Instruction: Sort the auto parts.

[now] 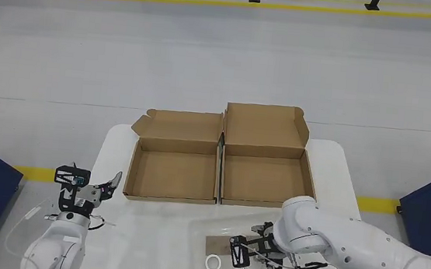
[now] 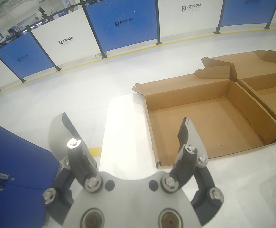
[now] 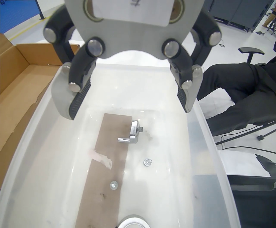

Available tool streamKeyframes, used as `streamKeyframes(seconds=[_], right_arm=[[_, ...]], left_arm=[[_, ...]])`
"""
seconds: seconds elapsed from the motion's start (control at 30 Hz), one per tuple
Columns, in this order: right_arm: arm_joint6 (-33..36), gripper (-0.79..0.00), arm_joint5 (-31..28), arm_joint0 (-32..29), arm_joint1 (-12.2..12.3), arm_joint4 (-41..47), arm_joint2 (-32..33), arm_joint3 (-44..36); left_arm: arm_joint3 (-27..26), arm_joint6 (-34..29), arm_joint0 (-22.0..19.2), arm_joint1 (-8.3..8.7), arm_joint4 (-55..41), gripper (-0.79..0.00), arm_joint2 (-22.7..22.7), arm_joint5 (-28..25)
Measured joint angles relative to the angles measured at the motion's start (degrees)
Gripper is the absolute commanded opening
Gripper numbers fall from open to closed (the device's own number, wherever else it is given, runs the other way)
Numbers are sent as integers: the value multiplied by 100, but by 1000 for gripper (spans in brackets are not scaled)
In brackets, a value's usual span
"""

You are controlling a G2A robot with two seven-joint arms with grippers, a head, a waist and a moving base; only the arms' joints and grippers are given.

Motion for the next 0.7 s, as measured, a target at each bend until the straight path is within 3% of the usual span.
streamKeyframes(seconds=[0.47, 0.7], right_arm=[[-77, 0, -75, -461, -246, -610, -2, 304], [-81, 0, -77, -472, -247, -618, -2, 303]], left_arm=[[0, 0, 0, 0, 0, 0, 0, 0], [0, 0, 0, 0, 0, 0, 0, 0]])
